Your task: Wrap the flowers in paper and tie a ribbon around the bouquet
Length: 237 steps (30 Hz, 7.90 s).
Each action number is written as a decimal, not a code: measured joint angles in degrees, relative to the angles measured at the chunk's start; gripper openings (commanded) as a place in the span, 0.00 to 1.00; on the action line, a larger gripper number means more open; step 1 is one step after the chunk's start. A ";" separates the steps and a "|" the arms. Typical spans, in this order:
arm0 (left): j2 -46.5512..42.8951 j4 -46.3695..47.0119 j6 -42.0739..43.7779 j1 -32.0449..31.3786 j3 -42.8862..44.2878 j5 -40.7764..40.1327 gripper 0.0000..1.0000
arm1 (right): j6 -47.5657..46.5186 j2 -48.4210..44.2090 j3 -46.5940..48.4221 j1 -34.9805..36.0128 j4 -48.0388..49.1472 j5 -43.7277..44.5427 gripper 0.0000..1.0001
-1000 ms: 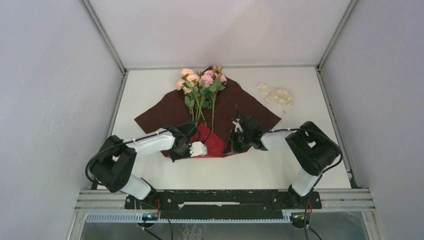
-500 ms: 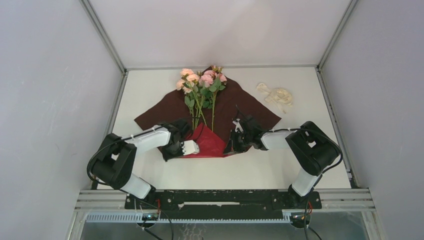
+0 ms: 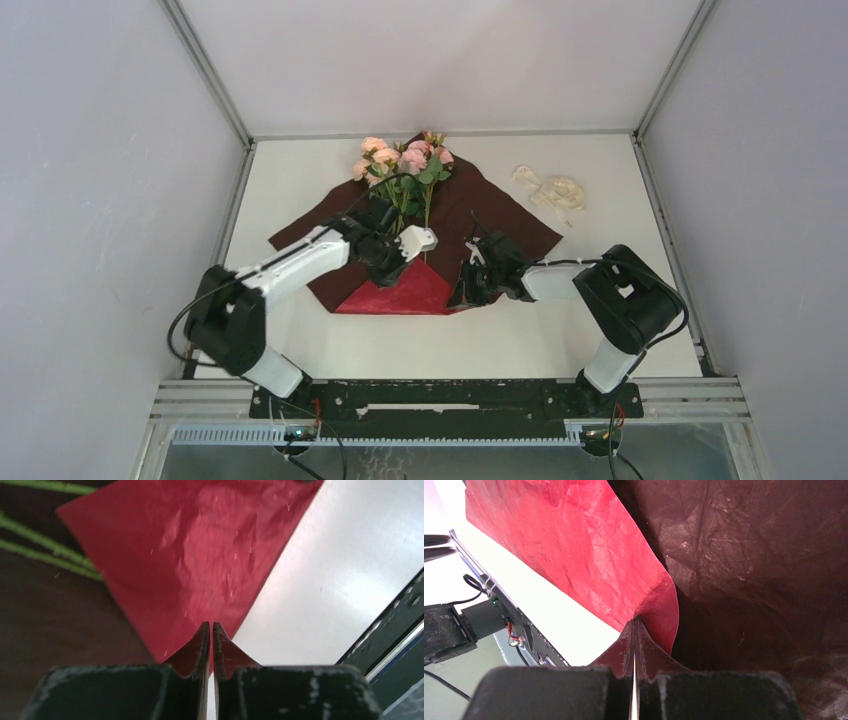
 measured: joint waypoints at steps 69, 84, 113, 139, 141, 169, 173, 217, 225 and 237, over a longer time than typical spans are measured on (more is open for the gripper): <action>19.69 9.73 -15.43 -2.05 4.35 -0.26 0.08 | -3.13 -27.71 4.85 -9.25 -12.52 11.93 0.00; 22.29 8.85 -19.15 2.10 6.27 6.97 0.07 | -5.35 -15.30 10.16 -2.12 -12.76 10.97 0.43; 22.34 8.83 -19.19 2.29 6.29 7.61 0.08 | -1.09 -14.34 4.31 14.84 -13.79 39.60 0.62; 22.34 8.81 -19.17 2.29 6.29 7.61 0.07 | -0.94 -6.75 10.51 20.20 -14.62 51.74 0.12; 22.34 8.81 -19.17 2.29 6.29 7.58 0.07 | -4.39 -5.60 14.08 22.14 -16.04 54.73 0.09; 23.37 9.57 -21.86 11.91 6.27 21.68 0.58 | -30.80 13.51 24.28 27.78 -9.46 52.24 0.05; 21.70 8.68 -21.75 14.21 6.29 22.62 0.64 | -30.93 14.25 25.22 27.78 -9.42 51.71 0.05; 24.00 2.36 -16.90 4.85 21.33 13.22 0.27 | -32.54 17.31 28.96 29.94 -9.51 53.18 0.08; 24.00 1.84 -17.05 5.84 21.33 13.73 0.06 | -32.98 17.33 28.96 29.94 -9.60 53.31 0.19; 28.39 4.63 -21.86 13.11 19.87 17.81 0.05 | -34.67 14.93 28.94 29.05 -13.44 47.34 0.59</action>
